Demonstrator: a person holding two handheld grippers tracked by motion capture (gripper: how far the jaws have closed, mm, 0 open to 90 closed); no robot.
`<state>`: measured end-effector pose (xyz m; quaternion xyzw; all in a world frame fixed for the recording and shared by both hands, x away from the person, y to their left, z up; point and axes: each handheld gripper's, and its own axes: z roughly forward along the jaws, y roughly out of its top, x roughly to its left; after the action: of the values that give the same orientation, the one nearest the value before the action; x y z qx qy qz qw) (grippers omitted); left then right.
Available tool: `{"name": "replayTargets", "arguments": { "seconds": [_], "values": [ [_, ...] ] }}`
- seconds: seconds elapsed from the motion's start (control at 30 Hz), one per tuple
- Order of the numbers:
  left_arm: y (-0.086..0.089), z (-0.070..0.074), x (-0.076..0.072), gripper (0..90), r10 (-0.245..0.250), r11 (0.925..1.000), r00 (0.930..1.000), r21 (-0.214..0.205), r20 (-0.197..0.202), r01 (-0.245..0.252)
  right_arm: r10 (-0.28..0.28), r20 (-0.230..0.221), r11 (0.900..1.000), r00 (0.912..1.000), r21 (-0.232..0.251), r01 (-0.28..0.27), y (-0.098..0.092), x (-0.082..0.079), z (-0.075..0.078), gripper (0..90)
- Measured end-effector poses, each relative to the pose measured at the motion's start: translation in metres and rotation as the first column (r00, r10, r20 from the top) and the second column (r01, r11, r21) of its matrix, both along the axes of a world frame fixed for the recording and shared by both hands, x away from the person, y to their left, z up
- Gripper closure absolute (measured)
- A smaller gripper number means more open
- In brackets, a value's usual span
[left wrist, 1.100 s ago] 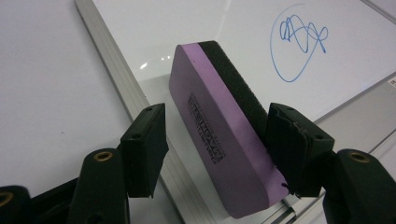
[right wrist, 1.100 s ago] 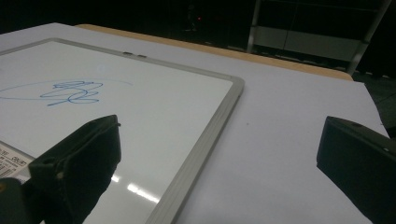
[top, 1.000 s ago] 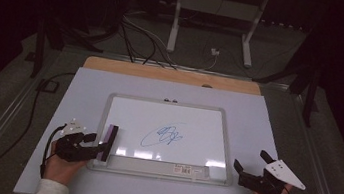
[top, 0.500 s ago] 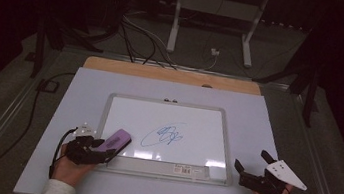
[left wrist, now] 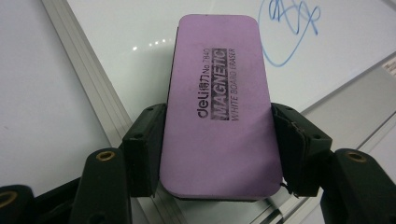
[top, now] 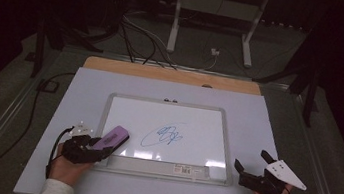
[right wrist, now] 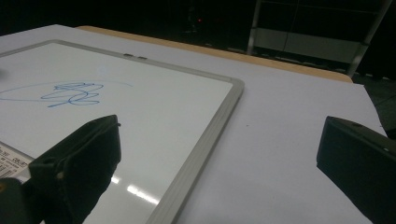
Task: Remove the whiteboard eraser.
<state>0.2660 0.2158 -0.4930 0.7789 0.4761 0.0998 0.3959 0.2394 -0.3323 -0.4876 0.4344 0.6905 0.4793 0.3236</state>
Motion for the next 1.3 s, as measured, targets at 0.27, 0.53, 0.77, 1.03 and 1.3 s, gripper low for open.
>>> {"name": "replayTargets", "arguments": {
  "seconds": [0.27,0.53,0.77,1.03,1.3],
  "values": [
    [0.002,0.008,0.002,41.5,0.017,0.9999,0.9990,0.000,0.040,-0.017,-0.003,-0.001,1.0000,1.0000,0.000,0.003,0.000,0.000,0.000,0.2],
    [-0.003,0.012,0.007,41.5,0.016,0.9999,0.9978,0.001,0.064,-0.016,0.000,0.000,1.0000,1.0000,-0.001,0.000,0.000,0.000,0.000,0.3],
    [-0.011,0.013,0.014,41.5,0.008,0.9999,0.9965,0.007,0.083,-0.008,0.000,-0.001,1.0000,1.0000,-0.001,0.000,0.000,0.000,0.000,0.2],
    [-0.021,0.012,0.022,41.5,-0.008,0.9999,0.9957,0.011,0.092,0.007,0.000,0.000,1.0000,1.0000,-0.002,0.000,0.000,0.000,0.000,0.3],
    [-0.029,0.011,0.029,41.5,-0.018,0.9998,0.9951,0.004,0.097,0.017,-0.001,0.000,1.0000,1.0000,-0.003,0.001,0.000,0.000,0.000,0.3]
  ]
}}
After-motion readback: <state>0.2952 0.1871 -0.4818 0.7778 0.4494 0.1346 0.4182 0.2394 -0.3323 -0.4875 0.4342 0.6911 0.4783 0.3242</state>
